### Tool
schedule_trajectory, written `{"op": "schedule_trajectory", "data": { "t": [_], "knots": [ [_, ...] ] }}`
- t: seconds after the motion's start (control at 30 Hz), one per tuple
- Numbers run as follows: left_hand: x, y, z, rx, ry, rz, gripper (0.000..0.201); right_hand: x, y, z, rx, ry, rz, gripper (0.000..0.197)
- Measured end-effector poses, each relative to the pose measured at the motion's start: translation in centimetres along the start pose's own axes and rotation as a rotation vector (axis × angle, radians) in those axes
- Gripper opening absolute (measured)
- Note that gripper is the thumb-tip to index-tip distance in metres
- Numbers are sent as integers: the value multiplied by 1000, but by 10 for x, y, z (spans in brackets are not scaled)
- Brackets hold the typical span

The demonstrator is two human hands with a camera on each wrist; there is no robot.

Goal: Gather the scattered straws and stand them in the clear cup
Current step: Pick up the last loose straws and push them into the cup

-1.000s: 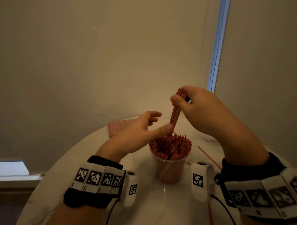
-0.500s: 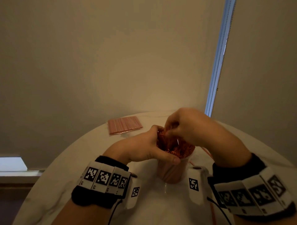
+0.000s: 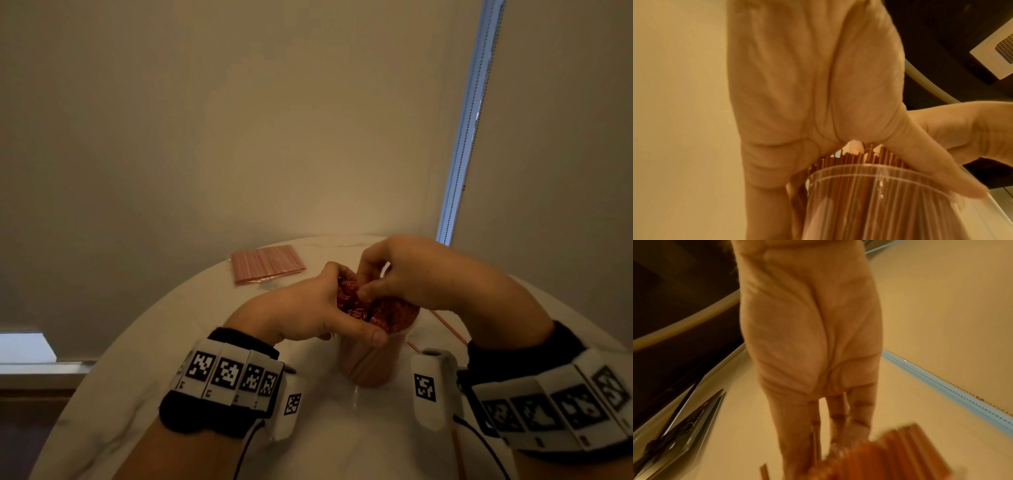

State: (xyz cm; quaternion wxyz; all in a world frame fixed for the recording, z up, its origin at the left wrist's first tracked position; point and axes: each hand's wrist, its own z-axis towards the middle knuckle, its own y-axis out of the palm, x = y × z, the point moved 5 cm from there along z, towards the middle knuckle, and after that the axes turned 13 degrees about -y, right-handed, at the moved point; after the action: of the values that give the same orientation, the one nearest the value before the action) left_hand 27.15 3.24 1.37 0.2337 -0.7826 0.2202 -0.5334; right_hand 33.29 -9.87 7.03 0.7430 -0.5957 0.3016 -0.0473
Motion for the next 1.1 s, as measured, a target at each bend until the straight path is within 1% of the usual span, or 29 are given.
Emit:
{"op": "schedule_trajectory", "data": {
  "t": [0.03, 0.1, 0.13, 0.2, 0.27, 0.3, 0.33, 0.37, 0.4, 0.47, 0.5, 0.53, 0.63, 0.73, 0.8, 0.87, 0.93, 1.0, 1.03, 1.07, 1.1],
  "knots": [
    [0, 0, 1, -3, 0, 0, 91, -2, 0, 2, 32, -19, 12, 8],
    [-1, 0, 2, -6, 0, -6, 94, -9, -1, 5, 78, -52, 13, 7],
    [-2, 0, 2, -8, -3, -16, 97, -11, -3, 5, 120, -63, 27, 9],
    [-3, 0, 3, -8, -8, -31, 104, -8, -15, -3, 252, -67, 95, 13],
    [-4, -1, 4, -1, -11, -34, 110, 10, -30, -18, 379, -1, 155, 16],
    [-4, -1, 5, 0, -11, -32, 111, 26, -35, -26, 405, 71, 159, 17],
    [-4, -1, 6, 2, -9, -30, 113, 44, -35, -34, 385, 166, 152, 17],
    [-5, -1, 6, 4, -9, -29, 114, 63, -31, -39, 312, 280, 135, 16],
    [-5, -2, 7, 4, -11, -29, 115, 82, -21, -42, 199, 398, 99, 16],
    [-6, -2, 7, -2, -12, -32, 115, 113, 3, -48, -63, 594, -36, 27],
    [-6, -2, 8, -4, -8, -30, 115, 123, 14, -51, -162, 648, -112, 33],
    [-6, -2, 8, -5, -7, -30, 115, 131, 21, -51, -225, 659, -195, 35],
    [-6, -1, 9, -14, -10, -32, 115, 139, 32, -43, -291, 596, -397, 29],
    [-6, -2, 8, -17, -12, -36, 114, 134, 40, -37, -354, 546, -469, 27],
    [-5, -1, 7, -23, -6, -44, 113, 131, 46, -32, -365, 544, -448, 23],
    [-5, -2, 7, -24, -8, -50, 114, 128, 51, -24, -354, 533, -347, 20],
    [-6, -2, 7, -19, -7, -54, 115, 123, 59, -14, -338, 488, -269, 30],
    [-6, -2, 7, -18, -5, -60, 113, 116, 68, -6, -339, 411, -312, 37],
    [-6, -2, 7, -19, -3, -62, 113, 113, 72, -4, -338, 364, -360, 34],
    [-6, -2, 7, -18, -1, -63, 113, 111, 75, -2, -350, 326, -387, 26],
    [-6, -2, 7, -17, 0, -62, 113, 111, 79, -2, -369, 323, -367, 21]
  ]
}}
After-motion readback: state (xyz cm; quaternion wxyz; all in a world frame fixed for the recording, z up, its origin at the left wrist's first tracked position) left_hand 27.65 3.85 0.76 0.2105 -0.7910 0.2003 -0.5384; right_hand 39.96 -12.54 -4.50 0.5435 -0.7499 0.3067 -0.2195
